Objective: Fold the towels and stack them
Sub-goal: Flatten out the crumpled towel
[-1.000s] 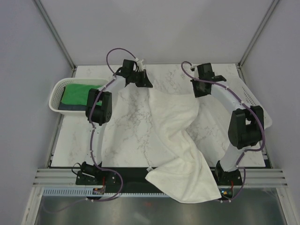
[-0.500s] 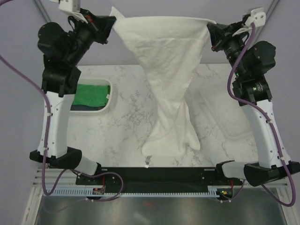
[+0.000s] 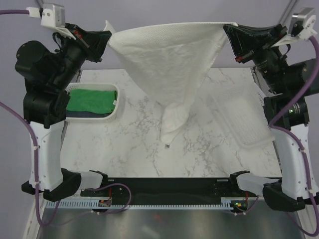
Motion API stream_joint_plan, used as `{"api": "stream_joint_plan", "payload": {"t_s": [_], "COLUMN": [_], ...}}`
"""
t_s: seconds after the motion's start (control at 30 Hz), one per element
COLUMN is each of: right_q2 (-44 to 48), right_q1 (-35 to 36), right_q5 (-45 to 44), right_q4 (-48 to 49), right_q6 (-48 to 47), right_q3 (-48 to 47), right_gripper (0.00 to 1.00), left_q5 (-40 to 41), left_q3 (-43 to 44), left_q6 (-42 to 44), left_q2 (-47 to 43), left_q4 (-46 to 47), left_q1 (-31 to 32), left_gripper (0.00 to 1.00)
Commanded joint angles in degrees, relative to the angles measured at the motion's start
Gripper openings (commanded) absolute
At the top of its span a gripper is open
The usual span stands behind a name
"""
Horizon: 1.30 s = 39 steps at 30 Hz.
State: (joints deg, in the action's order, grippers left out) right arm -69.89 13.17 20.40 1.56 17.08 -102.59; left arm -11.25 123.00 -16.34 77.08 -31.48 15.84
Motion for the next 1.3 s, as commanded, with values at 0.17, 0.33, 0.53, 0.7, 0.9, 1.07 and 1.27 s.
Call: {"api": "stream_joint_plan", "payload": {"t_s": [0.17,0.33,0.53,0.7,0.9,1.07,1.27], "right_q2": [14.07,16.71,17.6,13.65,-1.09,-14.64,-35.98], "right_q1": [-1.13,-1.13,-1.04,-1.04,-1.04,-1.21,-2.09], "right_q5": [0.61,0.6,-1.24,-4.22,-5.55,-6.69,-6.17], "right_q4": [-1.29,-5.17,-3.14,-2.79,-0.61,3.88,7.92], "right_q6": [2.88,3.48,5.07,3.57,-0.02,-3.8,-7.5], "right_q3": [-1.3,-4.81,-8.05,-9.65,-10.18,-10.09,-16.58], "right_gripper": [0.0,0.0,0.0,0.0,0.0,0.0,0.0], "left_q5": [-3.52,-10.54,-9.59,-8.88,3.3,11.06,12.4], "left_q3": [1.45,2.77,8.39,9.98,11.91,11.65,10.86], "left_q6": [-6.95,-11.86,-13.28,-11.97,-2.06,5.33,8.52], "left_q2": [-12.9,-15.73,-17.67,-13.37,-0.63,12.37,28.46], "left_q4": [-1.65,-1.91,-4.63,-5.95,-6.22,-0.8,17.99], "left_q1": [-0.98,-1.07,-1.33,-1.33,-1.33,-1.42,-3.08], "left_gripper": [0.02,0.02,0.02,0.02,0.02,0.02,0.02]}}
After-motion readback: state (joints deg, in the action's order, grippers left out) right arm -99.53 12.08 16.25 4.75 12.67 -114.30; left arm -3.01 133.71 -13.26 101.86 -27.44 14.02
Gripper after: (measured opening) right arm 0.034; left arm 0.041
